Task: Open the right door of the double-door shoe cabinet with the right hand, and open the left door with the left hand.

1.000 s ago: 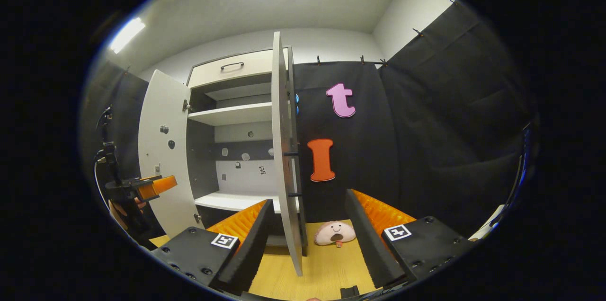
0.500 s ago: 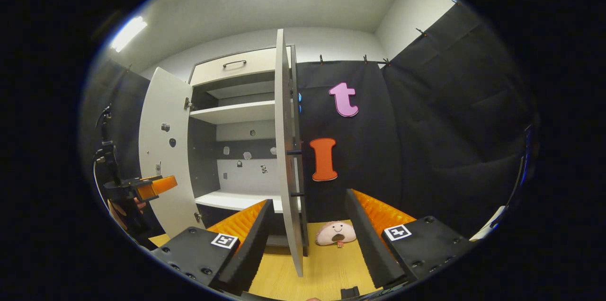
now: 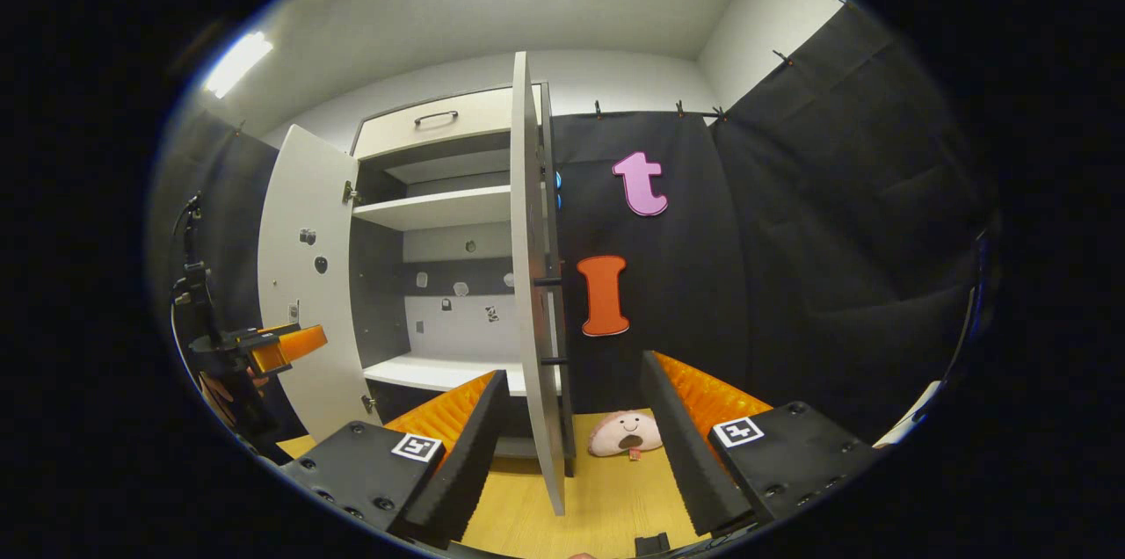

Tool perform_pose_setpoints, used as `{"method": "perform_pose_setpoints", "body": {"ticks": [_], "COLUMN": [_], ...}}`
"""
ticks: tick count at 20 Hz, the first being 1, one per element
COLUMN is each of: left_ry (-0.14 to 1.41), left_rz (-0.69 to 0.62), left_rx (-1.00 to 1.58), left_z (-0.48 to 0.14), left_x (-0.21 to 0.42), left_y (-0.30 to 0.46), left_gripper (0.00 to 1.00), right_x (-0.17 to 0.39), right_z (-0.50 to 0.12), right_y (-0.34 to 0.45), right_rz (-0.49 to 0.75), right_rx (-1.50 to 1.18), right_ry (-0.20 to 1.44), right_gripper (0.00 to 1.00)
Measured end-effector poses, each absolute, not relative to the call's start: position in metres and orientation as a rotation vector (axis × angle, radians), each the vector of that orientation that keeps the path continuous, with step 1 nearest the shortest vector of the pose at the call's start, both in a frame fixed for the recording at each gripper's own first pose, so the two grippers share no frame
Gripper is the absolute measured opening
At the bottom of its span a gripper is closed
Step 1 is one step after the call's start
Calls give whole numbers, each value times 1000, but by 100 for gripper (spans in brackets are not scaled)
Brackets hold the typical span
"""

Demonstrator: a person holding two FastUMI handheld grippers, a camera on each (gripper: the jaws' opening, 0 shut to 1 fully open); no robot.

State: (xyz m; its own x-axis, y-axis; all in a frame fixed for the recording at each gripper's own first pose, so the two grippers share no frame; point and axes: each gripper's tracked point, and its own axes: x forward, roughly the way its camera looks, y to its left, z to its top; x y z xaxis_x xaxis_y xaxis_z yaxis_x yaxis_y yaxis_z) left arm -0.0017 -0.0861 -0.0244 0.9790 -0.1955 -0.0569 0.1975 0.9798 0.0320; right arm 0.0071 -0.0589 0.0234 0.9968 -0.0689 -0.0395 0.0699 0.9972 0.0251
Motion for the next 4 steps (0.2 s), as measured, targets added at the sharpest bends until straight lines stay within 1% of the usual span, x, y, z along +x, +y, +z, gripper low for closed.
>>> {"method": "perform_pose_setpoints", "body": {"ticks": [4], "left_ry": [67], "left_rz": [-203], "left_rx": [29], "left_z": [-29], "left_x": [-1], "left_y": [-88], "left_gripper": [94], "right_x": [8], "right_z": [24], "right_y": [-59], "right_rz": [-72], "right_rx": [21], "right_ry": [40], "right_gripper": [97]}}
